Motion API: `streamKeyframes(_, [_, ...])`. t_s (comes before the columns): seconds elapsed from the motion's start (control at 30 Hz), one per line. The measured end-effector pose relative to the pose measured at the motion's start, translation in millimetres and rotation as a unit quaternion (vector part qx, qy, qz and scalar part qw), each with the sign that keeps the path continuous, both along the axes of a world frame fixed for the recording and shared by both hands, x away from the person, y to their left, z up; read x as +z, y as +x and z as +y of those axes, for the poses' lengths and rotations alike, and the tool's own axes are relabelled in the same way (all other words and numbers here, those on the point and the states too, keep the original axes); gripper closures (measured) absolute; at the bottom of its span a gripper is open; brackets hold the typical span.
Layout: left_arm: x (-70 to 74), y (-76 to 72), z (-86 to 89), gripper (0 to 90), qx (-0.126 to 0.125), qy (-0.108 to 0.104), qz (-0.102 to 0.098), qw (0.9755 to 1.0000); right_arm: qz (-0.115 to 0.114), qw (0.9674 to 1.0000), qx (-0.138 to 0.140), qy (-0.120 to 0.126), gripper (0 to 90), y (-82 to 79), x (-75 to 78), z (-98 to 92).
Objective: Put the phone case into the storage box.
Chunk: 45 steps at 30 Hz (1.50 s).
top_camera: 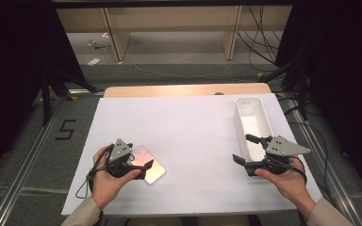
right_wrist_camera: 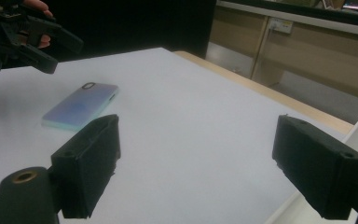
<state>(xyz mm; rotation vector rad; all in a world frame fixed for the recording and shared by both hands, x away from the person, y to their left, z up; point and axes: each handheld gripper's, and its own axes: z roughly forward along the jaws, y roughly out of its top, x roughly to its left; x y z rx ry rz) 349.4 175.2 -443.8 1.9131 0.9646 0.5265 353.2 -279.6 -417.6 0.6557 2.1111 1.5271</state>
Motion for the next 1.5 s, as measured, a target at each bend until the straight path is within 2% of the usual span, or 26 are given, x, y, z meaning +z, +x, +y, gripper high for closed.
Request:
streamKeyframes(0.3, [0.4,-0.2,1.0,5.3,0.004,-0.005,-0.002,1.0000,0.000,1.0000,-0.002,0.000,15.9,-0.2,0.0,0.8])
streamKeyframes(0.37, [0.8,0.3,0.9,13.8,0.006,-0.004,-0.001,1.0000,0.001,1.0000,-0.002,0.000,15.9,0.1,-0.3,0.9])
streamKeyframes(0.4, [1.1,0.6,0.8,13.8,0.008,-0.002,-0.001,1.0000,0.001,1.0000,-0.002,0.000,15.9,0.1,-0.3,0.9])
streamKeyframes(0.47, [2.3,1.2,-0.1,22.9,0.013,-0.003,-0.002,0.9999,0.001,1.0000,-0.003,0.000,15.9,0.4,-0.5,0.8])
streamKeyframes(0.53, [3.7,1.9,-1.0,42.8,0.020,-0.002,-0.003,0.9998,0.001,1.0000,-0.003,0.000,15.9,0.4,-0.3,0.8])
streamKeyframes(0.57, [4.1,2.1,-1.7,42.8,0.022,0.005,-0.002,0.9997,0.001,1.0000,-0.003,0.000,15.9,0.4,-0.3,0.8])
streamKeyframes(0.6, [4.5,2.4,-2.3,49.2,0.024,0.013,-0.001,0.9996,0.001,1.0000,-0.004,0.000,15.9,0.4,-0.2,0.8])
streamKeyframes(0.63, [3.4,3.4,-5.2,63.8,0.028,0.022,0.008,0.9994,0.001,1.0000,-0.004,0.000,15.9,0.5,-0.2,1.1])
streamKeyframes(0.73, [1.5,5.8,-8.4,85.7,0.022,0.033,0.017,0.9991,0.001,1.0000,-0.004,-0.001,15.9,0.8,-0.2,1.5])
streamKeyframes(0.77, [0.5,7.3,-10.7,85.7,0.019,0.039,0.022,0.9988,0.001,1.0000,-0.004,-0.001,15.9,0.8,-0.2,1.5])
streamKeyframes(0.8, [-0.5,9.0,-13.2,89.5,0.016,0.043,0.026,0.9986,0.001,1.0000,-0.004,-0.001,15.9,0.9,-0.2,1.6])
streamKeyframes(0.97, [-3.9,14.1,-28.2,89.9,-0.001,0.060,0.049,0.9970,0.002,1.0000,-0.006,0.000,15.9,1.2,-0.2,1.2])
streamKeyframes(1.2, [-11.8,25.0,-53.5,89.9,-0.008,0.061,0.072,0.9955,0.003,1.0000,-0.006,0.000,16.0,1.3,-0.2,1.1])
streamKeyframes(1.5, [-26.0,35.1,-73.3,89.9,-0.017,0.081,0.108,0.9906,0.004,1.0000,-0.004,0.002,15.9,1.7,-0.9,0.3])
